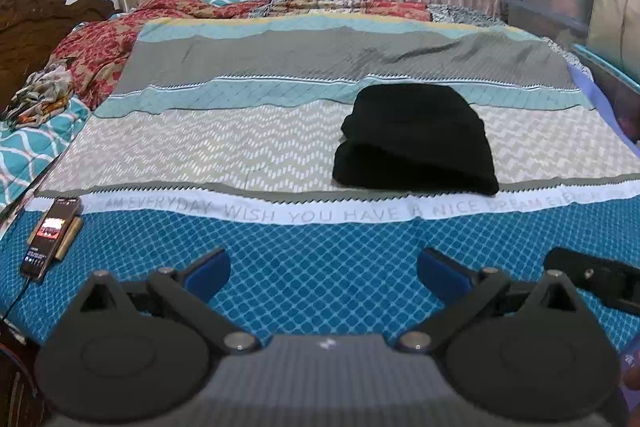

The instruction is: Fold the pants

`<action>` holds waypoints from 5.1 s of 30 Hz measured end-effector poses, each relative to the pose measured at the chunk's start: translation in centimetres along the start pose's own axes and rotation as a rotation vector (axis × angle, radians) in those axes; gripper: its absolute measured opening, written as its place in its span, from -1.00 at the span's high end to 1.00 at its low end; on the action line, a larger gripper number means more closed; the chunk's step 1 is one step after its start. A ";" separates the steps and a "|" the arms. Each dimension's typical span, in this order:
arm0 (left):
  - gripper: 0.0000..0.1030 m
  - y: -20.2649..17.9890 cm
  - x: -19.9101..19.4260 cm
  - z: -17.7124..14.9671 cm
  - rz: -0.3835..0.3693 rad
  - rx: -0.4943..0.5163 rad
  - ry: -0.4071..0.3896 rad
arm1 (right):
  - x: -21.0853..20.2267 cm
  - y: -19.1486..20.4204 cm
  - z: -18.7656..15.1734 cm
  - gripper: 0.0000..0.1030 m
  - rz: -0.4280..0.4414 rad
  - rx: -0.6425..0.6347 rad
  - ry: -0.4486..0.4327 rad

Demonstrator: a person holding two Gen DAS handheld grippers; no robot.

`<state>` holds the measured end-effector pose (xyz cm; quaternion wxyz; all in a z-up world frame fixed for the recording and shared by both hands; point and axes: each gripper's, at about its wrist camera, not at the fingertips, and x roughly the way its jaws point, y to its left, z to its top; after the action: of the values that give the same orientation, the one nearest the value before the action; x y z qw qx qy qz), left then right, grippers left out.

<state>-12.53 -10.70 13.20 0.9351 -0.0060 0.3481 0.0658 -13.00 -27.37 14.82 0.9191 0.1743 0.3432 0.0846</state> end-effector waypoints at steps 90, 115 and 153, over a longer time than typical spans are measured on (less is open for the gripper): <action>-1.00 0.1 5.2 -2.7 0.153 0.025 0.273 | 2.5 -1.6 -1.1 -1.00 -0.016 0.062 0.138; -1.00 0.0 9.0 -5.4 0.125 0.026 0.439 | 4.0 -3.0 -1.9 -1.00 -0.039 0.121 0.237; -1.00 -0.4 7.6 -4.3 0.126 0.043 0.355 | 3.8 -2.3 -1.7 -1.00 -0.044 0.081 0.222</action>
<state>-9.62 -10.48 4.97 0.8529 0.0243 0.5088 0.1144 -11.22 -28.01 10.49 0.8693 0.1932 0.4497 0.0690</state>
